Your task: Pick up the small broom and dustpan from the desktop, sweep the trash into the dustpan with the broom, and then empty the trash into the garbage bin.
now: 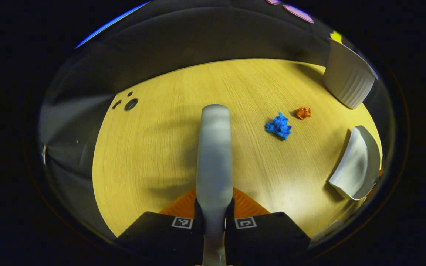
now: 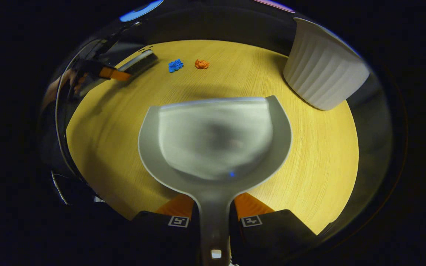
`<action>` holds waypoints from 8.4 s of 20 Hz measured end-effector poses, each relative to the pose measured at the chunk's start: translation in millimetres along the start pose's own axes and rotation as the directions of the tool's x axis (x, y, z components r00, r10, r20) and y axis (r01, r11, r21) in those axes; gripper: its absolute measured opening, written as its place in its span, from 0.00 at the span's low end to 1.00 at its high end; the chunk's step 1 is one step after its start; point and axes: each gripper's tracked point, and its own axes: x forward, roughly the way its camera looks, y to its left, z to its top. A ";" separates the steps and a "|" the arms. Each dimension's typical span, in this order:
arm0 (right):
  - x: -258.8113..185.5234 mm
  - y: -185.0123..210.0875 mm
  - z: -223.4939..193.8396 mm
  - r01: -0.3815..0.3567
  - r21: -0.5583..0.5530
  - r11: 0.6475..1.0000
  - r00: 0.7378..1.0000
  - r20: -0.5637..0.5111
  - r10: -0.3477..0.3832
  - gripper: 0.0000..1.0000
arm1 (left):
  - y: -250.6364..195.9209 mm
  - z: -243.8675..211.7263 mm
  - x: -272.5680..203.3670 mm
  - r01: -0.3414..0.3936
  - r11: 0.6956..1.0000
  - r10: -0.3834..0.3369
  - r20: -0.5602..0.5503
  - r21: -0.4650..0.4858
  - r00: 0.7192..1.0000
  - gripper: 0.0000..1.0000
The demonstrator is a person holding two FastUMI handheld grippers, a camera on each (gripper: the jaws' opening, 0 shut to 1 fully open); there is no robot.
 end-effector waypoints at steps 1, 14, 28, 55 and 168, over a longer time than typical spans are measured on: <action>1.3 -1.3 -1.1 -0.006 -0.013 1.000 1.000 -0.004 0.006 0.36 | -0.8 10.4 7.2 -0.002 0.999 0.002 -0.002 0.047 1.000 0.28; 6.5 0.3 -7.4 -0.049 -0.078 0.996 0.999 -0.004 0.049 0.36 | -82.5 98.8 42.1 0.119 0.759 -0.144 -0.013 0.640 0.989 0.30; 0.1 0.4 2.2 -0.054 -0.091 0.994 0.998 0.023 0.056 0.36 | -210.9 -15.5 -32.2 0.522 0.618 -0.402 -0.333 0.588 0.853 0.30; -20.3 -3.4 10.8 0.009 -0.008 1.000 0.997 0.074 -0.009 0.36 | -111.7 -116.8 -102.0 0.371 0.927 -0.360 0.149 -0.049 0.921 0.28; -197.3 19.0 231.8 0.365 0.200 0.909 0.721 0.557 -0.412 0.35 | -10.4 -197.7 -134.1 0.209 0.925 -0.144 0.215 -0.319 0.966 0.28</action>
